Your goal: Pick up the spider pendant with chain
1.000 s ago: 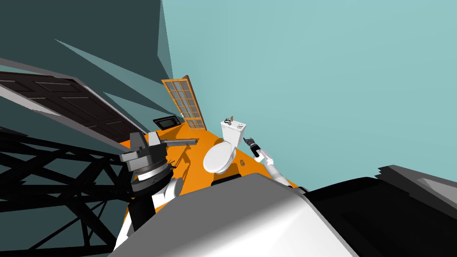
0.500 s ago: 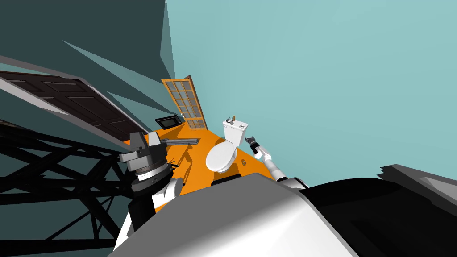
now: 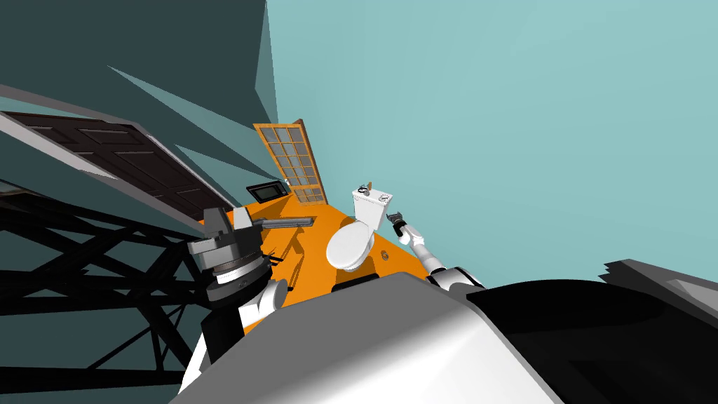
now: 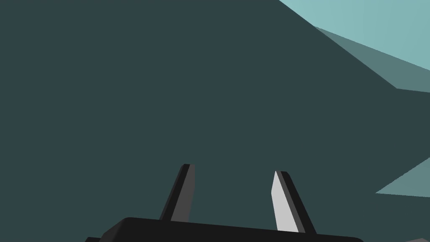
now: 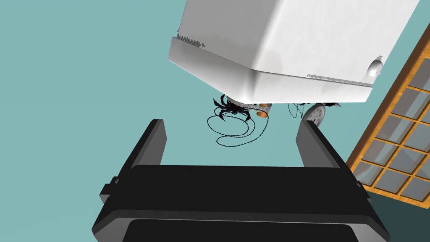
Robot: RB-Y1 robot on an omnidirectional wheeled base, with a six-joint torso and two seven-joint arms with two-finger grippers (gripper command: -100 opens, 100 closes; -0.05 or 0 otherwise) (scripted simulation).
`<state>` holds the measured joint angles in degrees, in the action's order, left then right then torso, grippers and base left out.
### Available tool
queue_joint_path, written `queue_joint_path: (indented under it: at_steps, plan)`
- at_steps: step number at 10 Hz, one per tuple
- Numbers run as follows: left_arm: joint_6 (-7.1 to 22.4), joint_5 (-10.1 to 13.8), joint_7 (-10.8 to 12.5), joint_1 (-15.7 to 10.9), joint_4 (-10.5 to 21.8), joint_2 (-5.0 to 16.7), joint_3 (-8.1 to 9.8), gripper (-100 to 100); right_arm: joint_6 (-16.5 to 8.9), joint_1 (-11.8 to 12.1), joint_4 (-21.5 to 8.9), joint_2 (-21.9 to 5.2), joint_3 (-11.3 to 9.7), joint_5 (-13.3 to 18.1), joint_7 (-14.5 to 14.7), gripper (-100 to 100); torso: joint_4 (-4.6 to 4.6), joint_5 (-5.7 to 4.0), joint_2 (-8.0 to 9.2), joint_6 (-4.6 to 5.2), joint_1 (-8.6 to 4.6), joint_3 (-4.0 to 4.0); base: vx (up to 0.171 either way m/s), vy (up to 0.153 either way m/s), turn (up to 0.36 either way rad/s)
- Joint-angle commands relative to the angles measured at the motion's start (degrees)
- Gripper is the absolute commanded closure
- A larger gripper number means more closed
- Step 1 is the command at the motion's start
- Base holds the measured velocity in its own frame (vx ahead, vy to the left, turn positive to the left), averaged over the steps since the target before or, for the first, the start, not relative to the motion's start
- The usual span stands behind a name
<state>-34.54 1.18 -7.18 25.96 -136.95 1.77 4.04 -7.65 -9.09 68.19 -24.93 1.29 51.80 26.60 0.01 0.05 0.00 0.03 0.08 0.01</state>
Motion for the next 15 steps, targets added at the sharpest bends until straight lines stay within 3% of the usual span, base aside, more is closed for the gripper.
queue_joint_path:
  at_steps: [1,2,6,10,13,14,15]
  plan:
    - [0.0,0.0,0.0,0.0,0.0,0.0,0.00,0,-1.7,-2.9,-2.9,-0.3,0.2,2.1,2.2,-100,0.00,0.00,0.00,0.00,0.00,0.00,0.009,0.044,0.018]
    - [0.0,0.0,0.0,0.0,0.0,0.0,0.00,0,-1.7,-3.2,-3.7,-0.3,0.2,2.1,2.2,-100,0.00,0.00,-0.02,-0.01,0.02,-0.01,0.009,0.033,0.009]
    - [0.0,0.0,0.0,0.0,0.0,0.0,0.00,0,-5.3,-10.8,-11.4,-1.7,-0.4,5.5,7.1,-100,-0.01,0.00,-0.06,0.00,-0.01,-0.04,0.015,0.031,0.016]
    - [0.0,0.0,0.0,0.0,0.0,0.0,0.00,0,-7.4,-16.7,-16.8,-2.3,-1.1,7.4,10.6,-100,-0.03,-0.02,-0.10,0.01,-0.08,-0.06,0.031,0.015,0.020]
    - [0.0,0.0,0.0,0.0,0.0,0.0,0.00,0,-8.2,-20.0,-19.3,-2.3,-1.7,8.1,12.4,-100,-0.04,-0.03,-0.13,0.01,-0.12,-0.08,0.045,0.008,0.033]
    - [0.0,0.0,0.0,0.0,0.0,0.0,0.00,0,-8.0,-19.4,-19.0,-2.3,-1.4,8.3,11.9,-100,-0.05,-0.02,-0.18,0.00,-0.07,-0.11,0.029,0.009,0.013]
    - [0.0,0.0,0.0,0.0,0.0,0.0,0.00,0,-8.0,-19.6,-19.1,-2.2,-1.4,8.4,11.9,0,-0.04,-0.03,-0.10,0.03,-0.10,-0.07,0.005,0.002,-0.002]
